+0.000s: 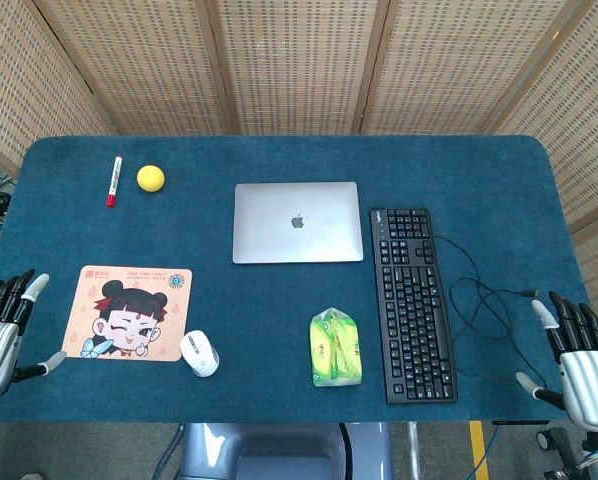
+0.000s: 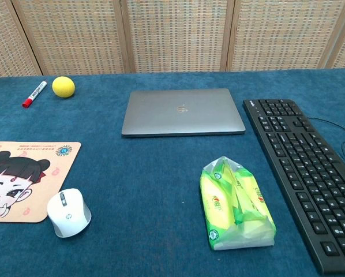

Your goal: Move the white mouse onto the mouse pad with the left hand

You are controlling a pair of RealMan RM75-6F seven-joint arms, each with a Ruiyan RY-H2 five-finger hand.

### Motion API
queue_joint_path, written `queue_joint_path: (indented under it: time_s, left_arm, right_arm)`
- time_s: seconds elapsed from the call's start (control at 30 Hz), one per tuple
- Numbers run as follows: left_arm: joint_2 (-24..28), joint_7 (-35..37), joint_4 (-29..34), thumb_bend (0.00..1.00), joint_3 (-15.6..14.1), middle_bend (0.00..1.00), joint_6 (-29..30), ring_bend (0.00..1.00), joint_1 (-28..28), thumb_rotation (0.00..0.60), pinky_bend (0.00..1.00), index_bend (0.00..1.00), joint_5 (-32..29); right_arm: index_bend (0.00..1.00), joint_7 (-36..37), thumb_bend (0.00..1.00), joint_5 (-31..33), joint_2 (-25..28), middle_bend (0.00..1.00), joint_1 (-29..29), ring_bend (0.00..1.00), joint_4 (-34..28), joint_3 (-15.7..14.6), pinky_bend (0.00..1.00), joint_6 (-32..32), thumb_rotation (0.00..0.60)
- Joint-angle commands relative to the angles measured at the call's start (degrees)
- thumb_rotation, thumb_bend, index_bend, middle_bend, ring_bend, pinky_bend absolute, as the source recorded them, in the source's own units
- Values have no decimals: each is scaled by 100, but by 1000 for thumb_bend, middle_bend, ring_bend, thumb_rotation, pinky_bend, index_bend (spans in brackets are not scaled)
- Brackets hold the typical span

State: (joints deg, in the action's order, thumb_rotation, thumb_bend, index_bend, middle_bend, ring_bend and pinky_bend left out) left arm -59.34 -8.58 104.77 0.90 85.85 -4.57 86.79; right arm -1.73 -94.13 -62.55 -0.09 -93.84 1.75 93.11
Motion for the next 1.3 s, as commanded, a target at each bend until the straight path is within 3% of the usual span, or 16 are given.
queue_joint_path:
  time_s: [0.03, 0.23, 0.4, 0.47, 0.6, 0.83, 1.07, 1.3]
  left_arm:
    - [3, -4, -15, 0, -12, 0, -7, 0, 1, 600, 0, 0, 25]
    - [114, 1022, -530, 0, -396, 0, -563, 0, -406, 600, 0, 0, 1070]
    - [-178, 1010, -861, 0, -488, 0, -1261, 0, -855, 600, 0, 0, 1334]
    - [-393, 811, -1033, 0, -500, 0, -1730, 0, -1175, 600, 0, 0, 1482]
    - [-1048, 491, -1839, 0, -469, 0, -1890, 0, -1527, 600, 3, 0, 1928]
    - [-1720, 1637, -2989, 27, -779, 0, -1992, 0, -2192, 600, 52, 31, 2579]
    - [-1842, 1780, -3114, 69, -823, 0, -2065, 0, -2535, 600, 72, 75, 2631]
    - [-1967, 1512, -3040, 70, -871, 0, -2665, 10, -2896, 600, 97, 98, 2441]
  right_arm:
    - [0, 23, 0, -2, 4, 0, -3, 0, 14, 3, 0, 13, 600]
    - [0, 86, 0, 6, 24, 0, 8, 0, -16, 46, 0, 50, 600]
    - [0, 154, 0, 88, 45, 0, 10, 0, -6, 76, 0, 26, 600]
    - [0, 184, 0, 113, 45, 0, 14, 0, 13, 82, 0, 10, 600]
    - [0, 236, 0, 159, 48, 0, 20, 0, 30, 97, 0, -15, 600]
    - [0, 316, 0, 275, 72, 0, 23, 0, 52, 160, 0, -20, 600]
    - [0, 365, 0, 390, 75, 0, 39, 0, 87, 198, 0, -83, 600]
    - [0, 359, 0, 426, 63, 0, 42, 0, 96, 206, 0, -108, 600]
